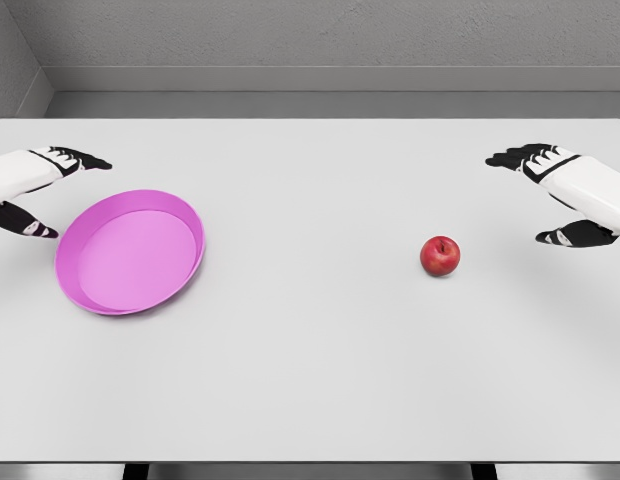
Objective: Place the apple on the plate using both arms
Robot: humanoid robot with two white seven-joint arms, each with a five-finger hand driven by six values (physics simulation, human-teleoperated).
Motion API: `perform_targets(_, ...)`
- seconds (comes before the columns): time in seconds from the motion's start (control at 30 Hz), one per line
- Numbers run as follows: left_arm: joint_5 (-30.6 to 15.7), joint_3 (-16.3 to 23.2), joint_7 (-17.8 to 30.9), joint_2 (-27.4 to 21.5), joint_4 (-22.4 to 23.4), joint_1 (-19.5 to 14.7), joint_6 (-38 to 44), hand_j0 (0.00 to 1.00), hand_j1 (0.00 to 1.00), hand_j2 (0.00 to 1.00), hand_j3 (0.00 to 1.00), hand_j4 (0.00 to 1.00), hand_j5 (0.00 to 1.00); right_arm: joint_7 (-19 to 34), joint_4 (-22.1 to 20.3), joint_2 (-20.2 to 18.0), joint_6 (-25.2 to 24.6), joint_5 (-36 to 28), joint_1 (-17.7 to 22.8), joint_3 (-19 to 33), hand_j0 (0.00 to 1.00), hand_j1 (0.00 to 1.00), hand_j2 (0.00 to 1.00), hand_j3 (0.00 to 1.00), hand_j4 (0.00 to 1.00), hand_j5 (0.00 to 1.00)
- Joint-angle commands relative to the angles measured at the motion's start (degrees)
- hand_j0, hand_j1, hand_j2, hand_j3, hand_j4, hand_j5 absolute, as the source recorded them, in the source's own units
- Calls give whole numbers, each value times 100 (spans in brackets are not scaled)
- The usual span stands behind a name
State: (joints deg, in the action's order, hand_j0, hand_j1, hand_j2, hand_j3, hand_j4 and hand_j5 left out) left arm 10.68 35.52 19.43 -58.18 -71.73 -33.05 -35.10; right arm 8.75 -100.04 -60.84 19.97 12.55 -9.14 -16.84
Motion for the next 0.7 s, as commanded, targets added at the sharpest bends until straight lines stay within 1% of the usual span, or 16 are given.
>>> perform_targets(0.0, -31, -10, 0, -18, -8, 0, 10, 100, 100, 100, 100, 100, 100, 4, -7, -7, -2, -15, 0, 14, 100, 100, 100, 100, 100, 100)
perform_targets(0.03, -31, -10, 0, -18, -8, 0, 10, 100, 100, 100, 100, 100, 100, 4, 2, -7, -20, -24, 0, 14, 100, 100, 100, 100, 100, 100)
perform_targets(0.07, -31, -10, 0, -18, -8, 0, 10, 100, 100, 100, 100, 100, 100, -5, 10, 89, -64, -33, 9, -21, 100, 100, 100, 100, 100, 100)
perform_targets(0.13, -31, -2, 8, -18, -8, 0, 10, 100, 100, 100, 100, 100, 100, -5, 10, 169, -635, -33, -96, -249, 100, 100, 100, 100, 100, 100)
perform_targets(0.2, -22, -2, 8, -18, -17, 0, 10, 100, 100, 100, 100, 100, 100, 12, 28, 221, -933, -33, -483, -802, 100, 100, 100, 100, 100, 100)
perform_targets(0.27, -5, -2, 17, -9, -17, 0, 10, 100, 100, 100, 100, 100, 100, 451, 28, 414, -1469, -33, -975, -1382, 100, 100, 100, 100, 100, 100)
perform_targets(0.3, 4, -2, 35, 0, -17, 0, 10, 100, 100, 100, 100, 100, 100, 487, 28, 441, -1593, -33, -1063, -1550, 100, 100, 100, 100, 100, 100)
perform_targets(0.4, 13, -2, 43, 0, -17, 0, 10, 100, 100, 100, 100, 100, 100, 496, 72, 468, -1655, -24, -1335, -2024, 100, 100, 100, 100, 100, 100)
perform_targets(0.43, 31, -2, 52, 0, -17, 0, 10, 100, 100, 100, 100, 100, 100, 496, 133, 573, -1663, -24, -1380, -2104, 100, 100, 100, 100, 100, 100)
perform_targets(0.47, 22, -2, 44, 0, -17, 9, 10, 100, 100, 100, 100, 100, 100, 601, 204, 591, -1672, -24, -1459, -2192, 100, 100, 100, 100, 100, 100)
perform_targets(0.5, 22, -2, 43, 0, -17, 9, 10, 100, 100, 100, 100, 100, 100, 821, 257, 643, -1681, -24, -1599, -2306, 100, 100, 100, 100, 100, 100)
perform_targets(0.53, 13, -2, 43, 0, -17, 9, 10, 100, 100, 100, 100, 100, 100, 918, 265, 687, -1874, -24, -1696, -2403, 100, 100, 100, 100, 100, 100)
perform_targets(0.57, 13, -2, 43, 0, -17, 0, 10, 100, 100, 100, 100, 100, 100, 1111, 274, 775, -2182, -24, -1793, -2552, 100, 100, 100, 100, 100, 100)
perform_targets(0.6, 13, -2, 44, 0, -17, 0, 10, 100, 100, 100, 100, 100, 100, 1164, 283, 828, -2278, -24, -1845, -2648, 100, 100, 100, 100, 100, 100)
perform_targets(0.67, 22, -2, 44, 0, -26, 0, 10, 100, 100, 100, 100, 100, 100, 1190, 301, 828, -2296, -24, -1881, -2719, 100, 100, 100, 100, 100, 100)
